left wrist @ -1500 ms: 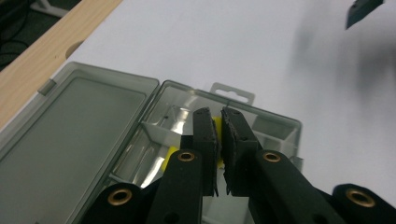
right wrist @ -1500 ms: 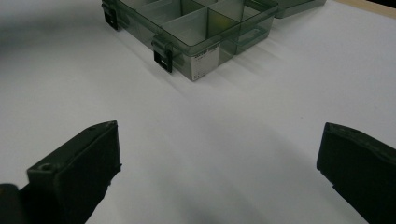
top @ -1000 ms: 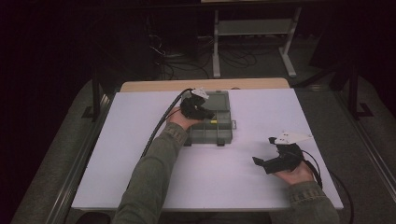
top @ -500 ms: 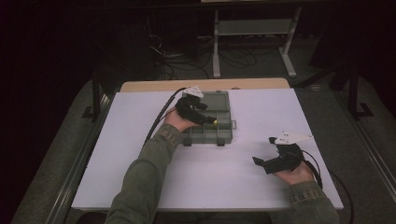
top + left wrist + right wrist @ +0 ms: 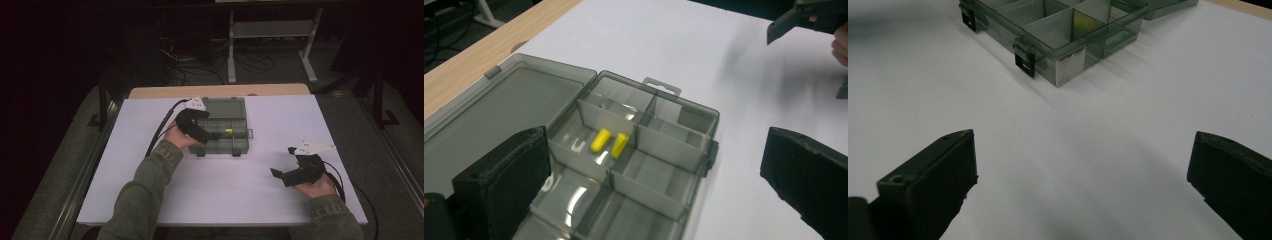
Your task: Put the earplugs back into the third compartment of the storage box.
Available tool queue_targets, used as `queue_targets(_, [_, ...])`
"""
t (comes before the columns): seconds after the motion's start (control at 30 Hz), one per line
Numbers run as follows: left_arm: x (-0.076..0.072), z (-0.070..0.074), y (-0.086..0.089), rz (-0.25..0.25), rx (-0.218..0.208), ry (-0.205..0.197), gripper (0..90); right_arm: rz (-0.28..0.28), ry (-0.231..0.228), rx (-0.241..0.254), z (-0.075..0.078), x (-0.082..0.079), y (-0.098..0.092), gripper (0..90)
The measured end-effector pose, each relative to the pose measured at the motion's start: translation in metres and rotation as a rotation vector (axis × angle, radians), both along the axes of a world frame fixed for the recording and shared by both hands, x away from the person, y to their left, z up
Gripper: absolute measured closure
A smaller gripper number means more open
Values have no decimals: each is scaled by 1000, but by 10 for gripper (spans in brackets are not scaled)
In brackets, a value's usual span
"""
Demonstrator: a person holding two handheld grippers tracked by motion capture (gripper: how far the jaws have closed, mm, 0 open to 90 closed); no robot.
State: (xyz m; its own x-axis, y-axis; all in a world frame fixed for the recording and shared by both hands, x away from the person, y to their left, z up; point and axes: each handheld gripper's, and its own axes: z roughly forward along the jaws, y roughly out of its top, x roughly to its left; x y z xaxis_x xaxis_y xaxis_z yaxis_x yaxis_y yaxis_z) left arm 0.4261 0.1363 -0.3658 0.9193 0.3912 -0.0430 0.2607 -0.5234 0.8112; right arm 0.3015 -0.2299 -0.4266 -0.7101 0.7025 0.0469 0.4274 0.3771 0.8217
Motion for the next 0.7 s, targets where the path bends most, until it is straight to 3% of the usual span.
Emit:
queue_targets(0.37, [-22,-9,35,45,-38,-32,0,-1,-1,3,0,-1,0,0])
queue_targets(0.7, [-51,-9,75,127,-91,-82,0,-3,-4,13,1,-2,-1,0])
